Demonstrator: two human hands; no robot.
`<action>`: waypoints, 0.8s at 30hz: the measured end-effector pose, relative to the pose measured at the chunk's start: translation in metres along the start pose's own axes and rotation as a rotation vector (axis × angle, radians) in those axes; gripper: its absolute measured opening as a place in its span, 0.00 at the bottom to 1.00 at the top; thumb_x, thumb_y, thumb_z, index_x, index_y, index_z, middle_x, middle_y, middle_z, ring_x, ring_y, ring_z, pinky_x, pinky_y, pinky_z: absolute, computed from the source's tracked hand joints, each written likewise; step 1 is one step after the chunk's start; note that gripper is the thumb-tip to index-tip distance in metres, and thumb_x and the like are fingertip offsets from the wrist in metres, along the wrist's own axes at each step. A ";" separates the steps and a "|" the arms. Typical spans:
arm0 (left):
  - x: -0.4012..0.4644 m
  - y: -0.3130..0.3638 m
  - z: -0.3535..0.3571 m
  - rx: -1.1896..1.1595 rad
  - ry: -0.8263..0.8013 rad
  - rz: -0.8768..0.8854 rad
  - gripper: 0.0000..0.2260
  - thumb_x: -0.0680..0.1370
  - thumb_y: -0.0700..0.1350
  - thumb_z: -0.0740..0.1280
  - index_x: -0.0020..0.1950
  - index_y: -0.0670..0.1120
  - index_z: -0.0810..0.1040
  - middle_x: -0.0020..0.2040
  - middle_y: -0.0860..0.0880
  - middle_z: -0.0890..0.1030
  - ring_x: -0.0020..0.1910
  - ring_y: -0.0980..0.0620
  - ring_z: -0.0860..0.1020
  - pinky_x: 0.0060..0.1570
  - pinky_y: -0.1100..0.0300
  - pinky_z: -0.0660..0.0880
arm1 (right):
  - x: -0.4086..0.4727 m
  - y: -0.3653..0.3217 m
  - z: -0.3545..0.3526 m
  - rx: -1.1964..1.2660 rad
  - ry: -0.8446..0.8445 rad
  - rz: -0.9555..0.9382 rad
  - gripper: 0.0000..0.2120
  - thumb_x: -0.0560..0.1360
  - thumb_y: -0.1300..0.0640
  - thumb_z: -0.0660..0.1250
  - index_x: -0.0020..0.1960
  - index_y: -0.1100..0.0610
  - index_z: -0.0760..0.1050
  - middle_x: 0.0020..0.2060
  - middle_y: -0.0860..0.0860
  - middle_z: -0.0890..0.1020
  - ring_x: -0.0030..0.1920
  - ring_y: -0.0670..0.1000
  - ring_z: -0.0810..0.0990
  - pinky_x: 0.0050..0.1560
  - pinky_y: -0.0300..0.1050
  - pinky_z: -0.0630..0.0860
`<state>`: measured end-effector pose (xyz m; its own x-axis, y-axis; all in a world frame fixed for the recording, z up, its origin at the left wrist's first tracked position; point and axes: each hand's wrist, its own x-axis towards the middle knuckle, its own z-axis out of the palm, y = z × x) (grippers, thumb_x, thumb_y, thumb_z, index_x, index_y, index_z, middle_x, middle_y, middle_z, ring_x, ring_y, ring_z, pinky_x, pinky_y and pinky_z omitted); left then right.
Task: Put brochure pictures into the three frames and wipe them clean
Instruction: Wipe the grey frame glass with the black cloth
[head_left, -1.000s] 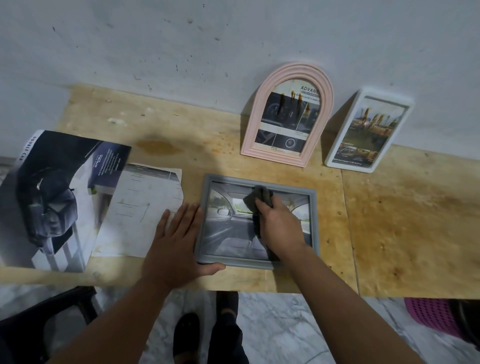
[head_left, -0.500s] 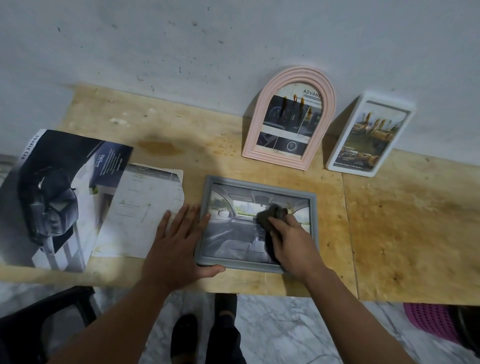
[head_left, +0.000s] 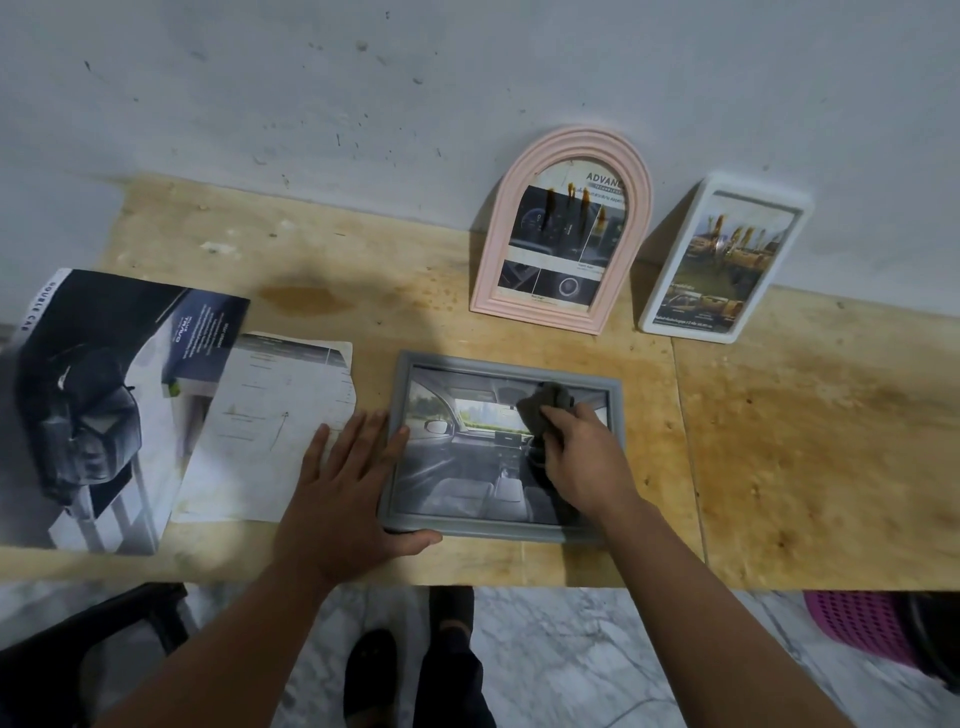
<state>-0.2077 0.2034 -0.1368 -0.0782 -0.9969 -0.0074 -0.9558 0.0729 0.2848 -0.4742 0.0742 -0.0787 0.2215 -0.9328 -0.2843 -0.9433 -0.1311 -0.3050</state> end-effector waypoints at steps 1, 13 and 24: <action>0.000 0.000 0.000 -0.001 0.005 0.001 0.54 0.66 0.82 0.61 0.82 0.47 0.63 0.83 0.43 0.59 0.83 0.43 0.56 0.77 0.34 0.57 | -0.005 -0.001 -0.002 0.005 -0.032 -0.026 0.19 0.82 0.56 0.62 0.72 0.53 0.75 0.62 0.56 0.76 0.54 0.61 0.80 0.53 0.55 0.80; -0.001 0.000 0.001 -0.006 0.007 0.000 0.54 0.66 0.82 0.62 0.82 0.47 0.63 0.83 0.43 0.60 0.83 0.43 0.56 0.77 0.34 0.58 | 0.009 -0.007 -0.025 0.052 -0.030 0.020 0.20 0.81 0.56 0.64 0.73 0.53 0.74 0.65 0.58 0.77 0.61 0.61 0.78 0.60 0.52 0.77; -0.001 -0.001 0.001 0.003 0.018 0.014 0.54 0.67 0.82 0.60 0.82 0.46 0.63 0.83 0.42 0.60 0.82 0.42 0.57 0.77 0.34 0.58 | -0.056 -0.012 -0.016 0.093 -0.371 -0.026 0.16 0.82 0.57 0.64 0.68 0.50 0.79 0.56 0.48 0.80 0.52 0.52 0.82 0.53 0.46 0.79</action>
<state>-0.2063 0.2045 -0.1378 -0.0867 -0.9961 0.0140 -0.9555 0.0871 0.2819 -0.4796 0.1222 -0.0447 0.3351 -0.7427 -0.5797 -0.9137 -0.1059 -0.3924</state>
